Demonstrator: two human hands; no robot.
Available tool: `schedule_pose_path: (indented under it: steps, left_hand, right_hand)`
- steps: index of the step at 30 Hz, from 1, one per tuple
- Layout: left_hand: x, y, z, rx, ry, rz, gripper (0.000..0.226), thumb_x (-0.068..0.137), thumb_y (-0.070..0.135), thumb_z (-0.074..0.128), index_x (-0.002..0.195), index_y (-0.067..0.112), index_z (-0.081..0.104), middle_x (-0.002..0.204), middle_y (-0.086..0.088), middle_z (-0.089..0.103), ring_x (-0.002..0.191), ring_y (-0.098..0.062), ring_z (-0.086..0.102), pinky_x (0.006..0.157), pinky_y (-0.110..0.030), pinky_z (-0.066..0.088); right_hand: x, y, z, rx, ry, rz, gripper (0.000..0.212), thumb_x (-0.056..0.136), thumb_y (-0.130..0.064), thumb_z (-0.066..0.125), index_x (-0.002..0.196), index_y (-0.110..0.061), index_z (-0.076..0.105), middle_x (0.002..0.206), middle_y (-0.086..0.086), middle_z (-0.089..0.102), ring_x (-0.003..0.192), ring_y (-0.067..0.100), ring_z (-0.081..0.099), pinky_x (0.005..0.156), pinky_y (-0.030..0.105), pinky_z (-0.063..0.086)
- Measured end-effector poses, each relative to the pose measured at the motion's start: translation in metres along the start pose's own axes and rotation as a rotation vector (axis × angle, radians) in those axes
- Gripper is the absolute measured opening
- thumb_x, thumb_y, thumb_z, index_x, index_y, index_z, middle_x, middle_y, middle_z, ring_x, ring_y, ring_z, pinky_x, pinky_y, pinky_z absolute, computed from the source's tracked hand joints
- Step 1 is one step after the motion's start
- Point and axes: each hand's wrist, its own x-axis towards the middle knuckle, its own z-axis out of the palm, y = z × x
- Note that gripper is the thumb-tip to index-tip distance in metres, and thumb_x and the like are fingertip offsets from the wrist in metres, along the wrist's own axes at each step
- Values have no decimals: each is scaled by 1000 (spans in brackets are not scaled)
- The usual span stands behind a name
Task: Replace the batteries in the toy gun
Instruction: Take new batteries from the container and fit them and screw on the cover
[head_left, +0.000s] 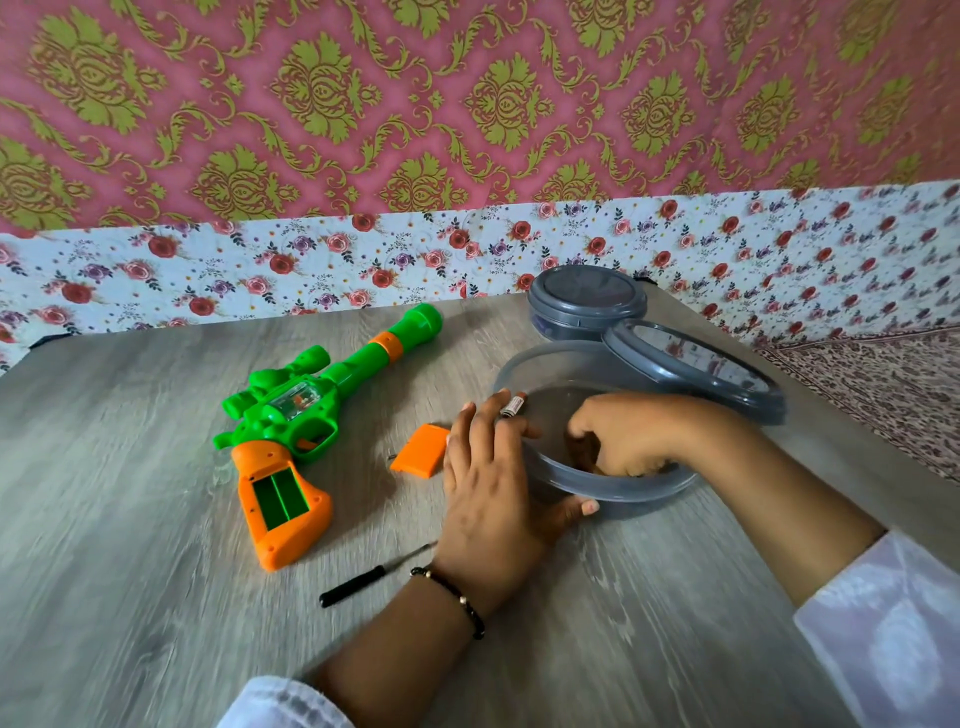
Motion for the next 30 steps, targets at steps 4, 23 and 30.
schedule_pose_path:
  steps: [4,23,30]
  left_hand:
    - [1,1,-2,24,-45,-9,81,60,75,48,122,23,46,149,1,28,142,-26,18,117,-44,18]
    - [126,25,-17,726,-686,-180,43,91,35,53,125,9,52,145,-21,39,145,-41,-1,114,-62,6]
    - [122,25,-3,809,-615,-96,42,95,31,47,132,11,50,148,-19,35,145,-39,0,114,-62,2]
  right_hand:
    - [0,8,5,-3,105,-26,12,78,0,56,80,-12,59,76,5,56,62,18,51,47,24,36]
    - [-9,18,13,-39,283,-51,25,83,-7,58,107,-14,62,107,10,62,88,26,60,66,28,41]
    - [-3,21,17,-23,317,-90,18,82,-12,61,99,-15,67,96,8,66,86,23,62,73,31,52]
